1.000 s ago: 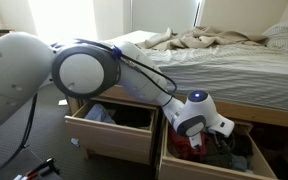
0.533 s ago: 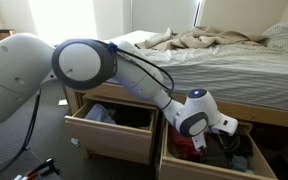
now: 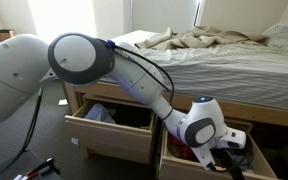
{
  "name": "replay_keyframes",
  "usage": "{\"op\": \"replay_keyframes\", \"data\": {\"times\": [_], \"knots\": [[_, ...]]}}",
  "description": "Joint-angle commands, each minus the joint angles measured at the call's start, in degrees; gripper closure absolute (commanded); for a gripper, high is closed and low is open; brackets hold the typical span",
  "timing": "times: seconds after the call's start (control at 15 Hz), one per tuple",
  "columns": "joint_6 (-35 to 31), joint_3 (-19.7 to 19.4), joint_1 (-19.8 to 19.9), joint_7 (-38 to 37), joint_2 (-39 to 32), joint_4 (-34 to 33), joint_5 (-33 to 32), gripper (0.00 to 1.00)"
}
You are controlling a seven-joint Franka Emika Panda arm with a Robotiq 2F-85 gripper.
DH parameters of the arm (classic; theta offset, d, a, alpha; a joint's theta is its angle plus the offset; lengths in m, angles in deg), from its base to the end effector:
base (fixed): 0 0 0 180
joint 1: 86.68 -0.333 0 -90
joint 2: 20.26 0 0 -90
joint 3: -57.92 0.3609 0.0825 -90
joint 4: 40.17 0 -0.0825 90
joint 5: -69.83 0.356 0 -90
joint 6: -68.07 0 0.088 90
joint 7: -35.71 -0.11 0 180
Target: Pick up the orange cloth from the first drawer, put it in the second drawer on the right and close the second drawer.
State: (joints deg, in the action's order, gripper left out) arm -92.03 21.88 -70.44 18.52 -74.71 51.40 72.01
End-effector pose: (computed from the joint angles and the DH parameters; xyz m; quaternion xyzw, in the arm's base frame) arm 0.5352 -0.5098 0.2317 0.8558 -0.4280 0.1245 0.2626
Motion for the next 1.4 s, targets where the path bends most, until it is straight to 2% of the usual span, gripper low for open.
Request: {"op": "replay_keyframes", "data": {"times": [0.0, 0.07, 0.13, 0.33, 0.47, 0.6, 0.67, 0.8, 0.87, 0.93, 1.07, 1.2, 1.33], "knots": [[2.8, 5.0, 1.7, 7.0, 2.8, 4.7, -3.0, 0.0], [4.6, 5.4, 1.7, 8.4, 3.3, 5.3, -3.9, 0.0], [1.9, 3.8, 1.1, 3.8, 0.1, 2.3, -3.0, 0.0], [2.1, 4.1, 1.1, 3.5, -0.1, 2.3, -3.1, 0.0], [6.3, 2.1, 0.0, 1.1, -2.3, 0.7, -3.6, 0.0], [11.7, 1.7, 0.1, 0.0, -5.1, -1.1, -5.1, 0.0], [15.1, 2.7, 1.0, 0.1, -6.5, -2.4, -5.4, 0.0], [16.4, 6.2, 3.8, -0.6, -8.5, -4.1, -3.3, 0.0], [15.9, 6.7, 4.0, -2.7, -10.6, -5.3, -2.4, 0.0], [14.7, 5.2, 2.3, -1.6, -7.2, -1.6, -4.3, 0.0], [14.7, 6.2, 3.0, -3.1, -10.0, -3.3, -3.7, 0.0], [10.0, 11.5, 7.9, 1.0, -7.7, -2.5, 0.0, 0.0], [7.1, 15.1, 9.5, 3.8, -6.8, -1.9, 2.3, 0.0]]}}
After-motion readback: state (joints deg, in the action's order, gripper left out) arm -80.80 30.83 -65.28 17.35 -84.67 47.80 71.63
